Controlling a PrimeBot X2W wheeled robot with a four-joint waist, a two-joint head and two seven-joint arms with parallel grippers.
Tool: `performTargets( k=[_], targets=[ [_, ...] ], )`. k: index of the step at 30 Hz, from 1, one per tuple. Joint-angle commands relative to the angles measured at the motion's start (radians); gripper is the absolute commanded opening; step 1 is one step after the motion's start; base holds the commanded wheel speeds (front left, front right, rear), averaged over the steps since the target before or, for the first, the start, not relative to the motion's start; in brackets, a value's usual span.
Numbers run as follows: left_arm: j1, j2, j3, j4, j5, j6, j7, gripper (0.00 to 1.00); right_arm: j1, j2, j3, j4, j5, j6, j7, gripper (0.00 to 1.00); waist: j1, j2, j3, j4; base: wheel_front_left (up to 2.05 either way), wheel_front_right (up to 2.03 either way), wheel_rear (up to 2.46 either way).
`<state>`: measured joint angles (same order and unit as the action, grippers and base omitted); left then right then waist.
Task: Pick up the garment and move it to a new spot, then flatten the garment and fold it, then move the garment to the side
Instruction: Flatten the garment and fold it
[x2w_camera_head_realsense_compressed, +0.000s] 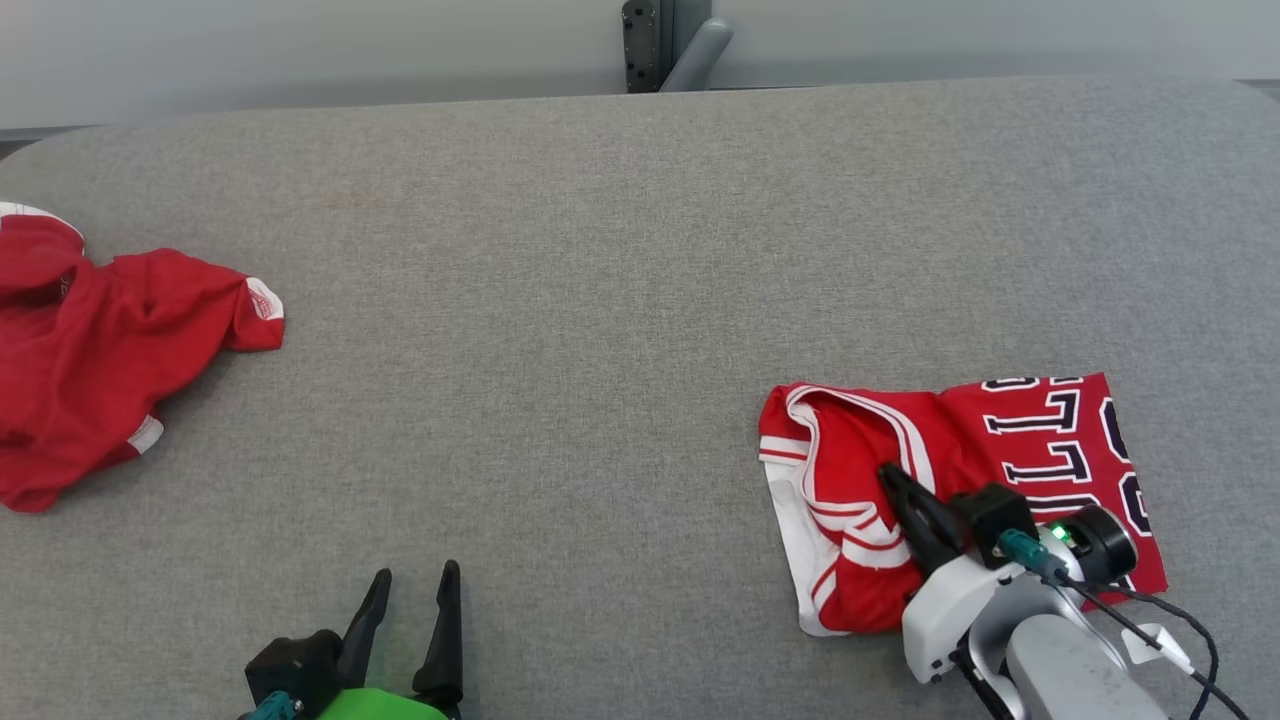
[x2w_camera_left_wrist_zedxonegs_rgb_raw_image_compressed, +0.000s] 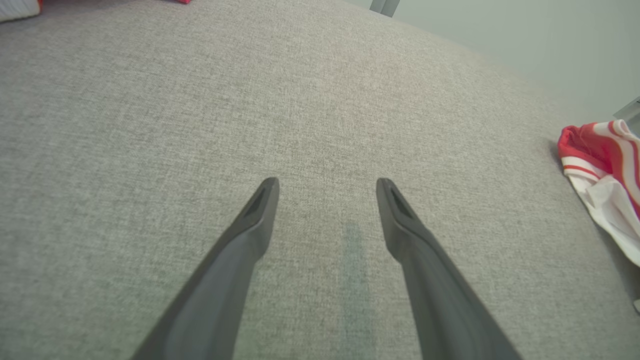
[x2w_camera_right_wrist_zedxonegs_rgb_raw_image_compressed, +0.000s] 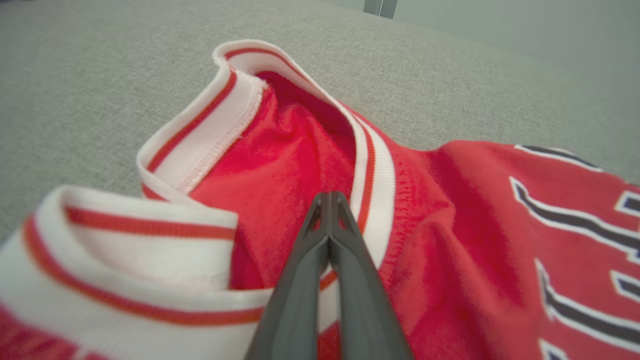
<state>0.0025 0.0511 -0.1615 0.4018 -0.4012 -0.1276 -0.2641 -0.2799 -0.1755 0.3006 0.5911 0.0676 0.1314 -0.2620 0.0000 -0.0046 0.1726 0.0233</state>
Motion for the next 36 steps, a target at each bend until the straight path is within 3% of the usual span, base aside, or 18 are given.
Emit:
performTargets(
  k=[1,12,18,25,31,33,34,35,36],
  targets=[
    [-0.016,0.004,0.003,0.003,-0.003,-0.003,0.000,1.00,0.001,0.000,0.017,0.007,-0.002,-0.001,-0.004,0.00,0.0000,0.0046,0.000,0.006,0.00,0.00,0.00],
    [-0.009,0.001,-0.009,0.011,-0.016,-0.004,0.000,1.00,-0.020,0.030,0.256,0.070,0.015,0.000,-0.001,0.00,0.0000,0.0046,-0.013,0.039,0.00,0.00,0.00],
    [-0.004,0.001,-0.002,0.006,-0.024,-0.004,0.000,1.00,-0.042,0.024,0.316,0.039,0.026,-0.001,-0.001,0.00,0.0000,0.0046,-0.014,0.044,0.00,0.00,0.00],
    [0.014,0.000,0.004,-0.002,-0.036,-0.004,0.000,1.00,-0.018,0.000,0.305,-0.057,0.042,-0.001,-0.002,0.00,0.0000,0.0046,-0.022,0.033,0.00,0.00,0.00],
    [0.040,0.000,0.028,-0.034,-0.040,-0.004,0.000,1.00,0.077,-0.026,0.150,-0.265,0.042,-0.001,-0.002,0.00,0.0000,0.0046,-0.054,0.010,0.00,0.00,0.00],
    [0.049,0.000,0.041,-0.051,-0.039,-0.004,0.000,1.00,0.129,-0.026,0.057,-0.336,0.029,-0.001,-0.002,0.47,0.0000,0.0046,-0.065,0.002,0.00,0.00,0.00],
    [0.055,0.000,0.048,-0.059,-0.040,-0.004,0.000,1.00,0.154,-0.022,0.011,-0.370,0.019,-0.001,-0.002,0.90,0.0000,0.0046,-0.071,-0.003,0.00,0.00,0.00],
    [0.058,0.000,0.053,-0.067,-0.039,-0.004,0.000,1.00,0.183,-0.013,-0.038,-0.400,0.014,-0.001,-0.002,1.00,0.0000,0.0046,-0.076,-0.007,0.00,0.00,0.00],
    [0.061,0.000,0.058,-0.076,-0.038,-0.004,0.000,1.00,0.208,-0.003,-0.087,-0.429,0.014,-0.001,-0.002,1.00,0.0000,0.0046,-0.082,-0.011,0.00,0.00,0.00]
  ],
)
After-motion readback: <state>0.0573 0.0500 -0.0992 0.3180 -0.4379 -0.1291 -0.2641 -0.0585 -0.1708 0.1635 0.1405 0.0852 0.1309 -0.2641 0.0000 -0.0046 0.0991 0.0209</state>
